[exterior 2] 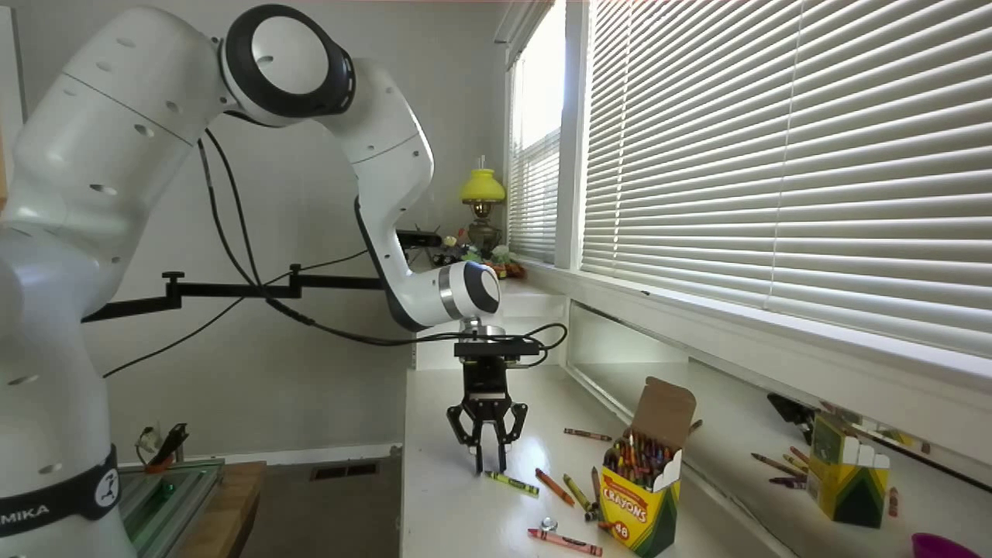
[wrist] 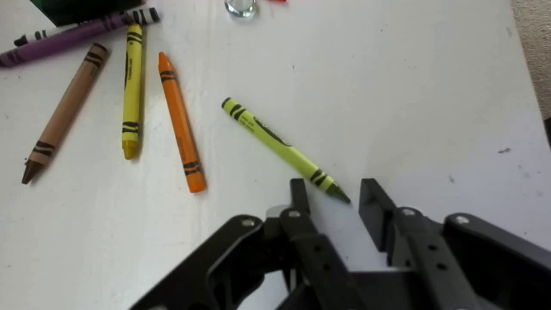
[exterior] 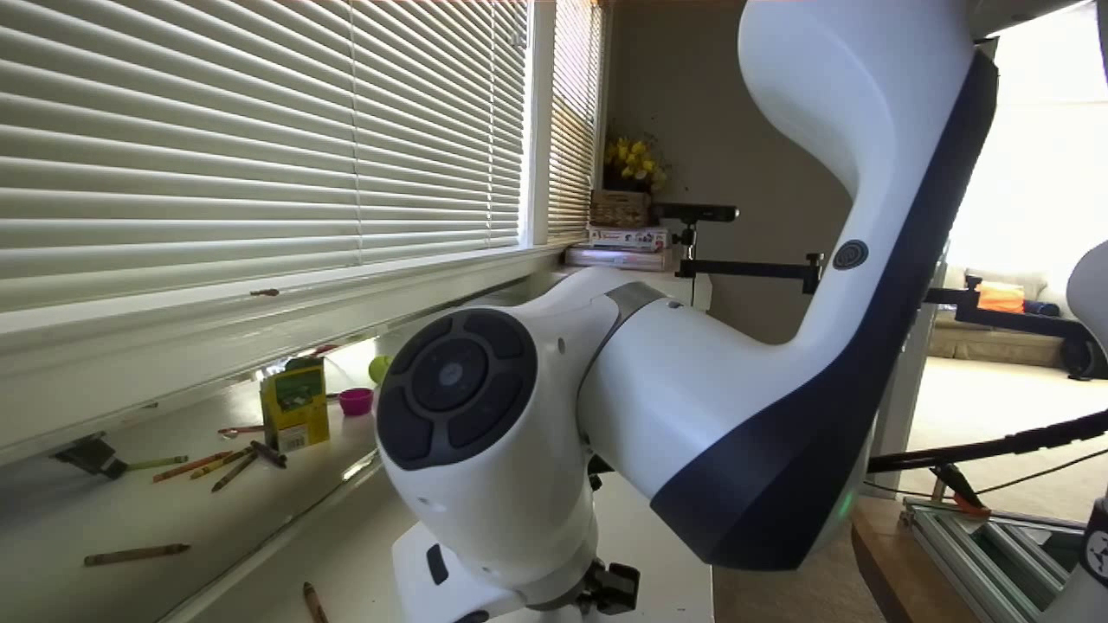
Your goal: Put the green crayon in the box
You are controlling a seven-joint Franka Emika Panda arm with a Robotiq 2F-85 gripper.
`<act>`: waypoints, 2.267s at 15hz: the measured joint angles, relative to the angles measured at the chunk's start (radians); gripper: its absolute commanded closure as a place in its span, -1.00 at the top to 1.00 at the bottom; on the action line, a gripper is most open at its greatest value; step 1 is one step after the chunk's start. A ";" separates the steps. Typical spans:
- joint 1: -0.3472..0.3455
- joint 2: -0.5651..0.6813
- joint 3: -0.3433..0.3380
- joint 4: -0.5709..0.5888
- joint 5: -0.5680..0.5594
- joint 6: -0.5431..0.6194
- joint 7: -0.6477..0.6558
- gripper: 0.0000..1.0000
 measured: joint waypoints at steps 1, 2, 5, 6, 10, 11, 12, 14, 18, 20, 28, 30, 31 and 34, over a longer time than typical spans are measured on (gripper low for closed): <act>0.000 0.000 -0.001 0.000 -0.001 0.002 0.000 -0.18; 0.000 0.000 -0.002 0.000 -0.001 0.003 0.000 -0.21; 0.000 0.000 -0.005 -0.002 -0.009 0.003 0.000 -0.33; 0.000 0.000 -0.006 -0.002 -0.011 0.003 0.000 -0.43; 0.001 -0.001 -0.006 -0.006 -0.025 0.003 0.000 -1.00; 0.001 -0.002 -0.007 -0.007 -0.027 0.003 0.000 -1.00; 0.002 -0.003 -0.006 -0.011 -0.027 0.001 0.000 -1.00; 0.002 -0.003 -0.007 -0.012 -0.050 0.002 0.000 -0.98; 0.000 -0.001 -0.011 -0.012 -0.082 0.002 -0.003 -0.98; 0.000 -0.007 -0.010 -0.011 -0.081 0.002 -0.008 -0.98; -0.090 -0.222 -0.002 0.001 0.114 0.011 -0.132 -0.98; -0.134 -0.293 -0.015 0.001 0.222 0.032 -0.188 -0.98; -0.153 -0.326 -0.027 0.001 0.276 0.039 -0.215 -0.98; -0.199 -0.409 -0.083 0.000 0.420 0.067 -0.268 -0.98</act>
